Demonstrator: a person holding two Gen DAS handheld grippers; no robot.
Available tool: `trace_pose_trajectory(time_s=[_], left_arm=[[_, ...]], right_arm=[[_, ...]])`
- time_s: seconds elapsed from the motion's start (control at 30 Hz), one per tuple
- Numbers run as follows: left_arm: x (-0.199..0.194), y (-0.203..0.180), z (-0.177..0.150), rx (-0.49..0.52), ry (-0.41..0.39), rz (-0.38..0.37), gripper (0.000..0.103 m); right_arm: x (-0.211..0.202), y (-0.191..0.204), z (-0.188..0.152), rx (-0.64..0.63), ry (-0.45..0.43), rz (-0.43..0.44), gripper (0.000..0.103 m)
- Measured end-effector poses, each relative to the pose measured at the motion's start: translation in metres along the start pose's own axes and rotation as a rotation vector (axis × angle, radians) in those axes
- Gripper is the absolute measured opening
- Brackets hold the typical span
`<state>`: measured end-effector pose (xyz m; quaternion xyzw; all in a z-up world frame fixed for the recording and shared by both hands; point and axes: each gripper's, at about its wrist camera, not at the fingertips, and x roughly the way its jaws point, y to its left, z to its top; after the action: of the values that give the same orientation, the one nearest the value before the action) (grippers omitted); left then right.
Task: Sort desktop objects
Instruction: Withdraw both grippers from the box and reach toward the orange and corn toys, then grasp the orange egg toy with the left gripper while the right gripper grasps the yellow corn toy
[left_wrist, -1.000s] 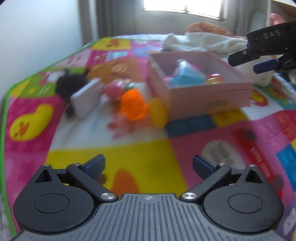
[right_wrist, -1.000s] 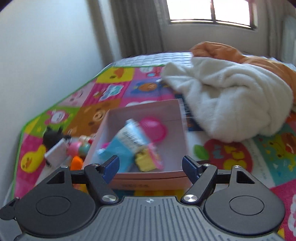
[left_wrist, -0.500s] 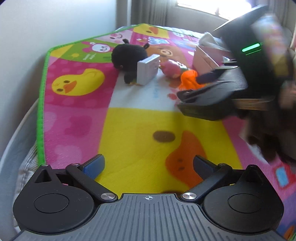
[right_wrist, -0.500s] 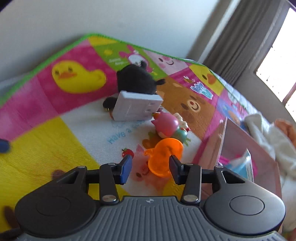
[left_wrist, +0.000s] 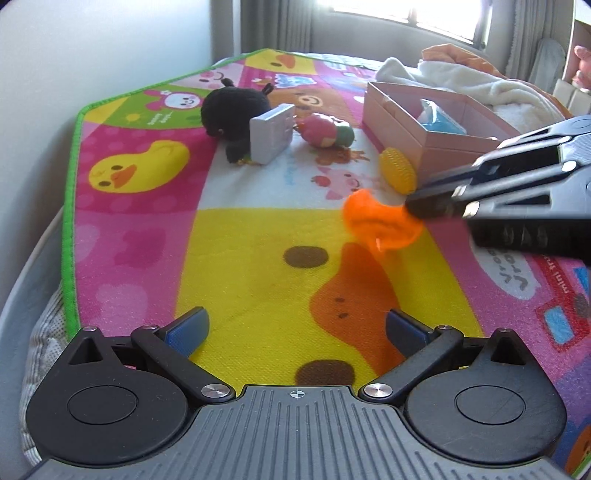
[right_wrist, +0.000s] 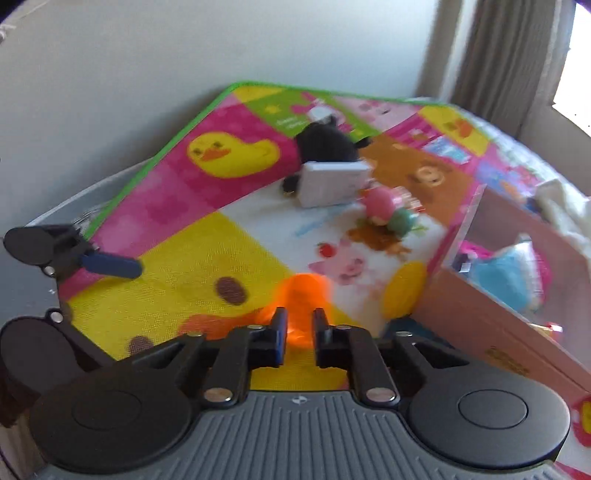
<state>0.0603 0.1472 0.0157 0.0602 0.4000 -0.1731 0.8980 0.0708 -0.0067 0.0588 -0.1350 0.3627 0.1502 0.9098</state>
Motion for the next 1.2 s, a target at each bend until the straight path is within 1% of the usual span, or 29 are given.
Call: trace_pose_trajectory(time_s=[0.03, 0.07, 0.1, 0.23, 0.3, 0.37, 0.43, 0.5, 0.57, 0.63, 0.67, 0.7, 0.77, 0.8, 0.87, 0.9, 0.93, 0.97, 1.0, 1.03, 1.07, 1.1, 1.13, 1.17, 1.2], left_arm=[[-0.001, -0.001, 0.0, -0.003, -0.001, -0.004, 0.103], [-0.001, -0.002, 0.0, -0.004, -0.001, -0.008, 0.103], [-0.002, -0.003, 0.0, -0.005, -0.001, -0.014, 0.103], [-0.004, -0.005, -0.001, -0.002, 0.002, -0.032, 0.103], [-0.006, -0.006, -0.001, 0.0, 0.007, -0.033, 0.103], [-0.007, -0.007, -0.001, 0.001, 0.008, -0.032, 0.103], [-0.008, -0.008, -0.002, 0.0, 0.008, -0.037, 0.103], [-0.006, -0.011, -0.001, 0.003, 0.012, -0.038, 0.103], [-0.005, -0.017, 0.0, 0.015, 0.013, -0.042, 0.103], [-0.005, -0.025, 0.004, 0.035, 0.005, -0.058, 0.103], [-0.004, -0.031, 0.007, 0.05, -0.002, -0.069, 0.103], [-0.004, -0.037, 0.01, 0.067, -0.011, -0.081, 0.103], [0.0, -0.05, 0.018, 0.092, -0.033, -0.094, 0.103], [0.004, -0.055, 0.023, 0.101, -0.04, -0.09, 0.103], [0.015, -0.064, 0.033, 0.108, -0.048, -0.073, 0.103], [0.02, -0.068, 0.038, 0.109, -0.053, -0.055, 0.103], [0.026, -0.071, 0.043, 0.113, -0.057, -0.031, 0.103], [0.031, -0.074, 0.046, 0.124, -0.058, -0.003, 0.103], [0.037, -0.077, 0.05, 0.135, -0.058, 0.018, 0.103], [0.041, -0.08, 0.052, 0.145, -0.059, 0.032, 0.102], [0.045, -0.081, 0.055, 0.152, -0.06, 0.04, 0.098], [0.047, -0.082, 0.056, 0.157, -0.058, 0.045, 0.085], [0.05, -0.083, 0.058, 0.162, -0.051, 0.048, 0.076], [0.053, -0.084, 0.059, 0.163, -0.041, 0.05, 0.062], [0.056, -0.084, 0.059, 0.159, -0.034, 0.053, 0.058]], right_arm=[[0.0, -0.003, -0.001, 0.022, -0.022, -0.045, 0.028], [0.004, -0.008, -0.001, 0.054, -0.029, -0.085, 0.032], [0.011, -0.014, 0.0, 0.092, -0.028, -0.116, 0.032], [0.048, -0.033, 0.009, 0.218, 0.013, -0.183, 0.032], [0.069, -0.039, 0.013, 0.258, 0.059, -0.194, 0.029], [0.077, -0.04, 0.014, 0.277, 0.09, -0.199, 0.026], [0.066, -0.037, 0.011, 0.245, 0.086, -0.181, 0.026], [0.043, -0.036, 0.003, 0.214, 0.09, -0.154, 0.026], [0.016, -0.043, -0.01, 0.225, 0.125, -0.11, 0.026], [-0.007, -0.056, -0.027, 0.261, 0.19, -0.038, 0.026], [-0.017, -0.064, -0.036, 0.282, 0.213, -0.021, 0.026], [-0.026, -0.07, -0.045, 0.3, 0.22, -0.036, 0.027], [-0.043, -0.081, -0.061, 0.329, 0.2, -0.135, 0.037], [-0.049, -0.088, -0.068, 0.369, 0.178, -0.181, 0.041], [-0.06, -0.104, -0.073, 0.487, 0.111, -0.21, 0.05], [-0.065, -0.109, -0.073, 0.53, 0.061, -0.22, 0.054], [-0.069, -0.113, -0.074, 0.559, 0.013, -0.237, 0.066], [-0.069, -0.116, -0.074, 0.576, -0.012, -0.259, 0.072], [-0.067, -0.117, -0.075, 0.581, -0.008, -0.275, 0.072], [-0.063, -0.118, -0.075, 0.579, 0.011, -0.273, 0.072], [-0.06, -0.118, -0.075, 0.573, 0.03, -0.254, 0.072], [-0.057, -0.117, -0.074, 0.56, 0.046, -0.237, 0.072], [-0.054, -0.114, -0.074, 0.54, 0.059, -0.234, 0.072], [-0.051, -0.11, -0.074, 0.514, 0.071, -0.24, 0.072], [-0.049, -0.106, -0.074, 0.487, 0.081, -0.245, 0.072]])
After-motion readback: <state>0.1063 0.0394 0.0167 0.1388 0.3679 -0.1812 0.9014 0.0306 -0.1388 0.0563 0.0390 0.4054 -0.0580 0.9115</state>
